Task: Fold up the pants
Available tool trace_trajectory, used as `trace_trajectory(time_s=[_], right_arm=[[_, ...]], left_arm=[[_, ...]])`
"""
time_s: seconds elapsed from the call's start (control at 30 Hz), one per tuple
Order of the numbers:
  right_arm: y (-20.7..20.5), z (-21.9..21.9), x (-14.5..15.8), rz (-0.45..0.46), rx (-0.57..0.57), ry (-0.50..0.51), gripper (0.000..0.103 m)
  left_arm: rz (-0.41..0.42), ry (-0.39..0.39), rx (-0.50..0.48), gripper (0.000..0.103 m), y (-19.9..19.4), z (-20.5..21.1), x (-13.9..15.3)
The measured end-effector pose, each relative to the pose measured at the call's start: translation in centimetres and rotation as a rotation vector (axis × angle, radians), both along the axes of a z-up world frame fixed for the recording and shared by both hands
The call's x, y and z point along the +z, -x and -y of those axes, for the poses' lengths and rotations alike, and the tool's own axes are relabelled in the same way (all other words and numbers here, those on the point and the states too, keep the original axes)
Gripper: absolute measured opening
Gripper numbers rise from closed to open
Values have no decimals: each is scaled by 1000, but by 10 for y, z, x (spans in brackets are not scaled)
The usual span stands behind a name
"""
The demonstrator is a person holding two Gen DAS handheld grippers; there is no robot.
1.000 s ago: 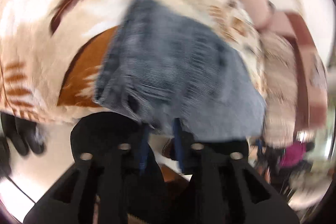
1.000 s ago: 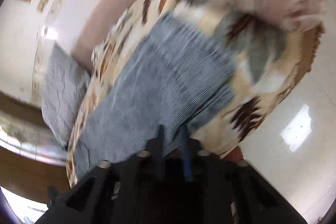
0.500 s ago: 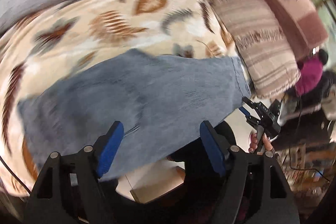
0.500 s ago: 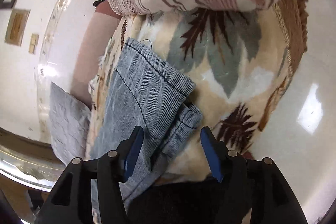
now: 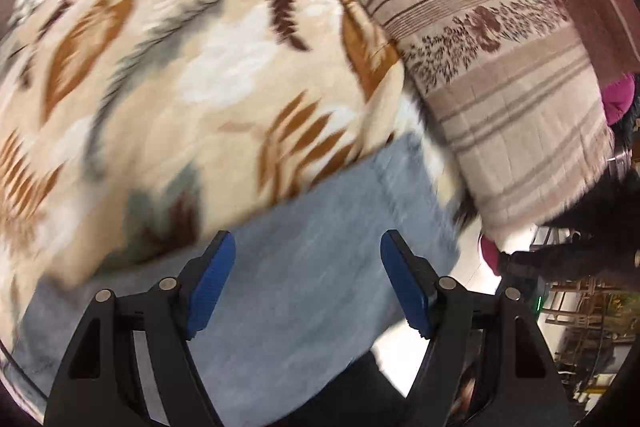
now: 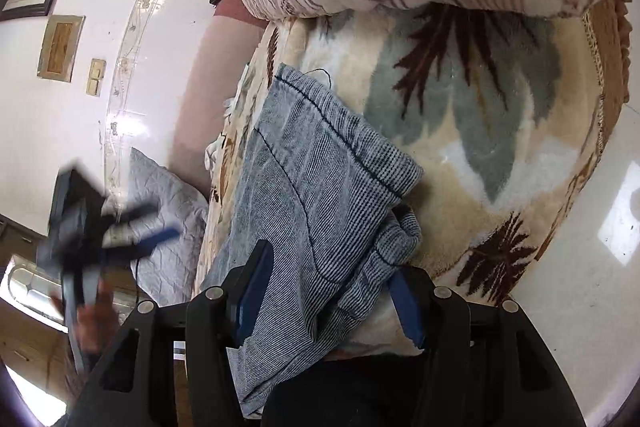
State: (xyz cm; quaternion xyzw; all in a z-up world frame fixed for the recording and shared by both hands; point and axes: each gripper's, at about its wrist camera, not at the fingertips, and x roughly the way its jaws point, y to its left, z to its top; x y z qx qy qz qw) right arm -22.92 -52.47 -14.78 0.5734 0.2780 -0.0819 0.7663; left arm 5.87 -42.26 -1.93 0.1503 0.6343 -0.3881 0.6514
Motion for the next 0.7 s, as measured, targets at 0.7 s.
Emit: trace_trajectory(time_s=[0.7], right_arm=[[10, 12, -14, 86, 6, -23, 36]], left_arm=[[-70, -101, -376, 75, 57, 101, -66]])
